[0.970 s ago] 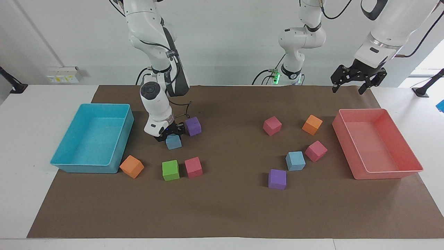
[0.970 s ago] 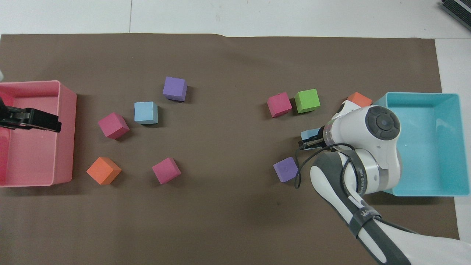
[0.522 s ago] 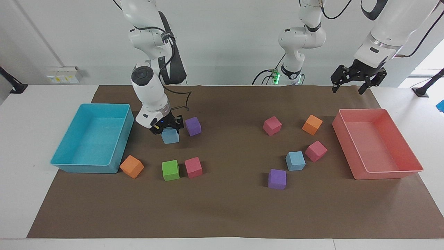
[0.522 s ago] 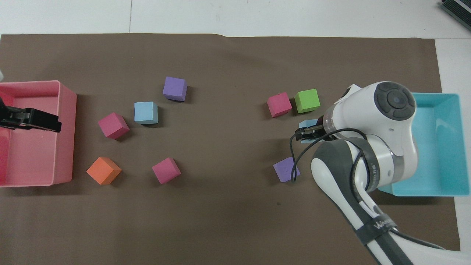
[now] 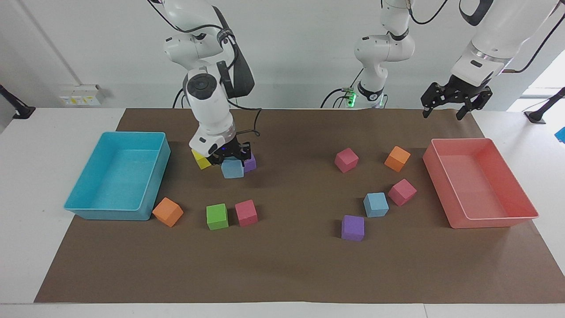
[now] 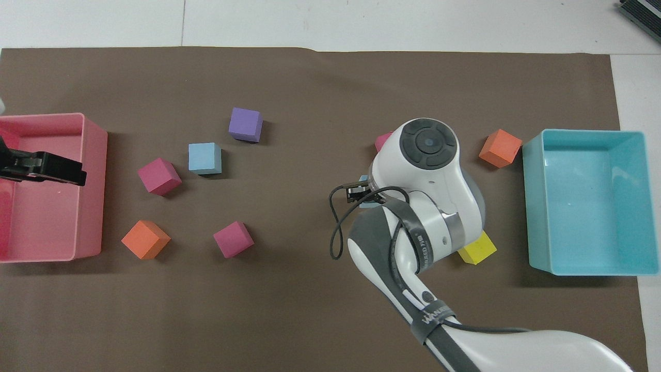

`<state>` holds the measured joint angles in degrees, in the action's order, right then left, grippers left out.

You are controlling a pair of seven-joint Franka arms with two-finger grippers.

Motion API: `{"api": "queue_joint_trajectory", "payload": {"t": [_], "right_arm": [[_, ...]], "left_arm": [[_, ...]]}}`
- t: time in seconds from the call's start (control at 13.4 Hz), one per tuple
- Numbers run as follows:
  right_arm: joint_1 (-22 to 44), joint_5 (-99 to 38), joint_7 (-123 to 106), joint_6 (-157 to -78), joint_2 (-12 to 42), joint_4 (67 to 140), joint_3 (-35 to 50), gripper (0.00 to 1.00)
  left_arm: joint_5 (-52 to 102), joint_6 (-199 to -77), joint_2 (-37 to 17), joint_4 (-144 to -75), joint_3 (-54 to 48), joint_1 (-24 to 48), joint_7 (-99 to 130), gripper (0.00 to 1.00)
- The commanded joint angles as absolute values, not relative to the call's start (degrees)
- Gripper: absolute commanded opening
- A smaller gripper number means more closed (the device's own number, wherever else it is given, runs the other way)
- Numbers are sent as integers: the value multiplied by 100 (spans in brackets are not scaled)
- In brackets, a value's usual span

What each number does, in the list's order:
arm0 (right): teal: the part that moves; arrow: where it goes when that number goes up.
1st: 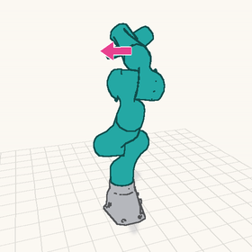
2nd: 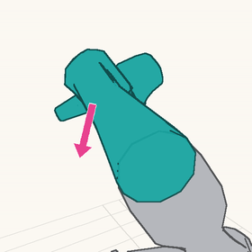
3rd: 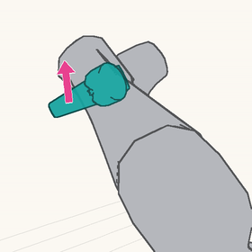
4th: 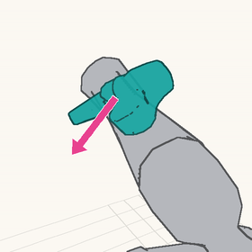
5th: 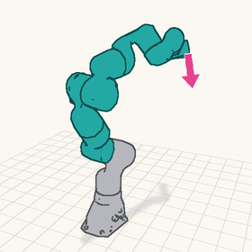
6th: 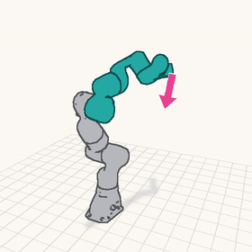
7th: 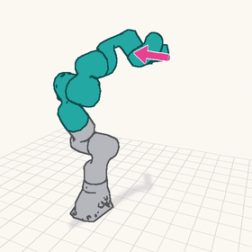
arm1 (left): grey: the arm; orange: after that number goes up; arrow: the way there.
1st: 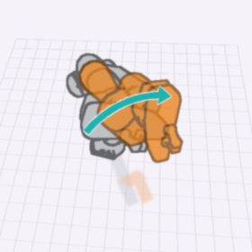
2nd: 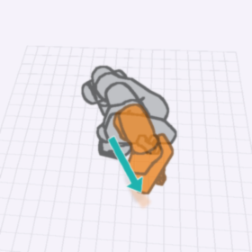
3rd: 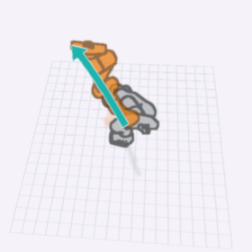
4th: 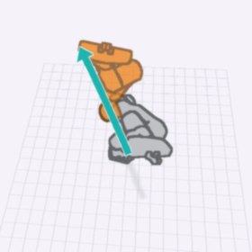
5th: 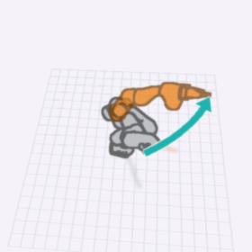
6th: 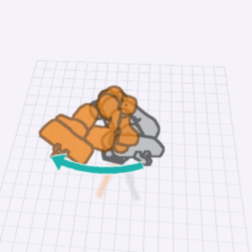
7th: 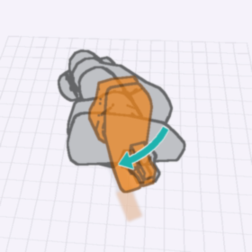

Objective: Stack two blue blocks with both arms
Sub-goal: 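Carry the light blue cube with the right gripper toward the table center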

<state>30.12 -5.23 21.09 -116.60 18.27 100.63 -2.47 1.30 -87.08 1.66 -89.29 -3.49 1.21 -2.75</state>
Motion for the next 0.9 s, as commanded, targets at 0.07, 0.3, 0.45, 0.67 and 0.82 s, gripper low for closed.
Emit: {"api": "queue_joint_trajectory", "payload": {"t": [0.07,0.3,0.45,0.67,0.82], "right_arm": [[3383,-282,2916,-11583,2714,9107,-246,0],[3567,-290,2979,-11820,2873,9097,-246,0],[3691,-290,3006,-11979,2996,9105,-246,0],[3674,-308,2866,-12234,3006,9176,-246,0],[3735,-316,2760,-12400,3041,9263,-246,0]], "left_arm": [[88,-8754,316,-9088,-360,114,-272,100],[105,-8745,308,-9079,-360,114,-255,100],[105,-8754,308,-9079,-360,114,-255,100],[114,-8763,290,-9053,-360,114,-264,100],[114,-8754,290,-9053,-360,106,-255,100]]}}
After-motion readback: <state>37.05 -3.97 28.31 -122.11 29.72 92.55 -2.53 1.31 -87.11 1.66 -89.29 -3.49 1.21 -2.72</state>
